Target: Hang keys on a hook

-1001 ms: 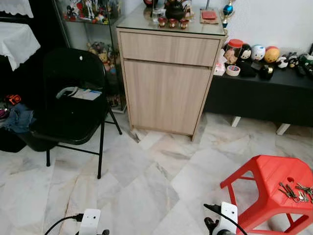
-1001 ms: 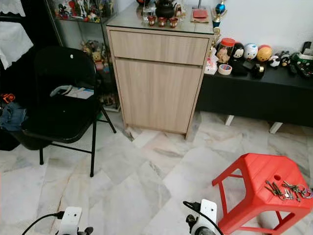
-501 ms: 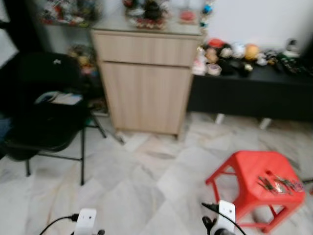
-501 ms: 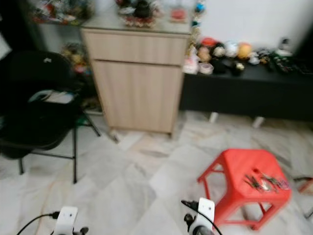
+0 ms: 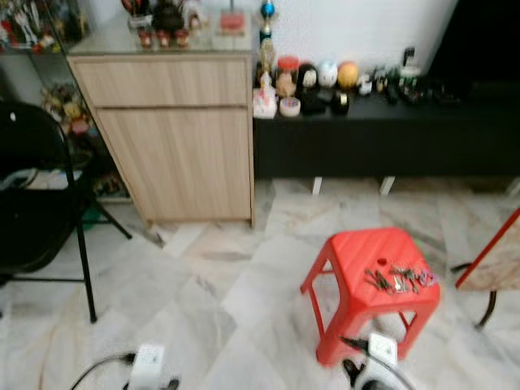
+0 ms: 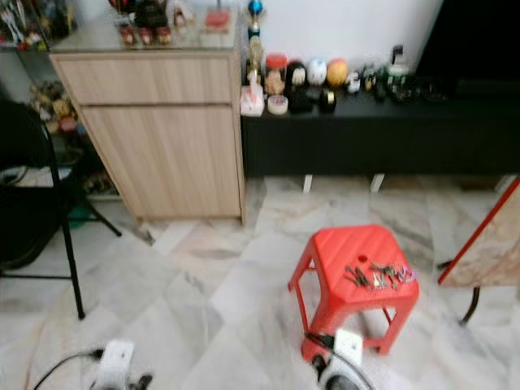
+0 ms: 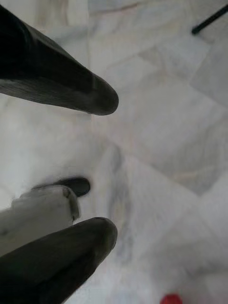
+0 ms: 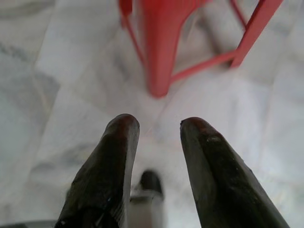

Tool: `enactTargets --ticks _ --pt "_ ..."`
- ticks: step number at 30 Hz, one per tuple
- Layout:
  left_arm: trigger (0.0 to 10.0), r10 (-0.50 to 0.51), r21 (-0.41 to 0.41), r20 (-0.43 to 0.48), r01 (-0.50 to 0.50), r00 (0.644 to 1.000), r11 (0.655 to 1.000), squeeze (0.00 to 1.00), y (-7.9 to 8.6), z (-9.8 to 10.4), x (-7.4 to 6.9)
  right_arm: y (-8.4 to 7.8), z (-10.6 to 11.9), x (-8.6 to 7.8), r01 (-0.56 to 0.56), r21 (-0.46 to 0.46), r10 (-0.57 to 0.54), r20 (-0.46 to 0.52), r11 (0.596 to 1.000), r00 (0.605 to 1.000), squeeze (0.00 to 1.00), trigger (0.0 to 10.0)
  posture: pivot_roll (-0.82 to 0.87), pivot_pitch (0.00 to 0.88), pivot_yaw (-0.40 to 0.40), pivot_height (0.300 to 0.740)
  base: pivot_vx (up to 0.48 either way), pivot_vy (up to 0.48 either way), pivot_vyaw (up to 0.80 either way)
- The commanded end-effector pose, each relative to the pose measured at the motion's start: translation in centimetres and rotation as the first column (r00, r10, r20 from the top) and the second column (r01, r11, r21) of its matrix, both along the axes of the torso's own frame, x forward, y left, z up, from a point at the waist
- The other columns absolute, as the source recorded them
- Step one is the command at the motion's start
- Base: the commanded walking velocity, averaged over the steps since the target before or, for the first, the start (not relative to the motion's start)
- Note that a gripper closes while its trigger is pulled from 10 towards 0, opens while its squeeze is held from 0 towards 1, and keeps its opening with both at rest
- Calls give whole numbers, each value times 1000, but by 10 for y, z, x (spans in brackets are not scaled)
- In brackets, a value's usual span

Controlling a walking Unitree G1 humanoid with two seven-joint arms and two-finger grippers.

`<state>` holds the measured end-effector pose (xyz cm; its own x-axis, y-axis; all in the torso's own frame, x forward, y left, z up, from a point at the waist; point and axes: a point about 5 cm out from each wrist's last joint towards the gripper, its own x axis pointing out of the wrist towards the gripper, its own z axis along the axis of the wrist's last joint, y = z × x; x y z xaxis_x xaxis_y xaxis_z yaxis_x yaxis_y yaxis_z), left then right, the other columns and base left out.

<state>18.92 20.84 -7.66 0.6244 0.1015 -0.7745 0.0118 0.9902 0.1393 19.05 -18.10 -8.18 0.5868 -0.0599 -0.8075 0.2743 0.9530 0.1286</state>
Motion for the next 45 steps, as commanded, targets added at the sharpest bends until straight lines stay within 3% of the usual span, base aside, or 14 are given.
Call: enactTargets --ticks 1,6,14,30,35,37,40,45 --pt "10000 2 27 -25 -1 1000 1000 0 9 -1 -5 10 0 2 -33 11 33 3 999 999 0 10000 31 0 -21 740 0 -274 0" --pt "10000 2 24 -18 -1 1000 1000 0 9 0 -3 11 1 3 -45 24 45 15 999 999 0 10000 32 0 -19 740 0 -385 640" --pt "10000 3 24 -4 -3 1000 1000 0 9 3 2 11 1 3 -30 35 30 12 999 999 0 10000 32 0 -21 740 0 -385 0" --pt "10000 9 15 -4 -8 1000 1000 0 7 1 -1 10 0 3 -22 37 22 9 999 1000 0 10000 33 0 -29 740 0 -382 0" --pt "10000 2 34 16 -3 1000 999 0 8 2 1 10 0 2 -14 40 14 17 999 1000 0 10000 38 0 -27 740 0 0 0" --pt "10000 -7 41 44 5 999 999 0 8 5 5 10 1 3 -8 47 6 32 999 999 0 10000 40 0 -26 740 0 0 0" --pt "10000 -44 53 182 34 982 998 0 10 21 26 9 5 8 -56 16 54 91 998 994 0 10000 30 0 -22 740 0 0 0" --pt "10000 -77 84 315 53 946 995 0 12 37 41 9 8 11 -91 -1 90 147 996 985 0 10000 25 0 -23 740 0 0 0"
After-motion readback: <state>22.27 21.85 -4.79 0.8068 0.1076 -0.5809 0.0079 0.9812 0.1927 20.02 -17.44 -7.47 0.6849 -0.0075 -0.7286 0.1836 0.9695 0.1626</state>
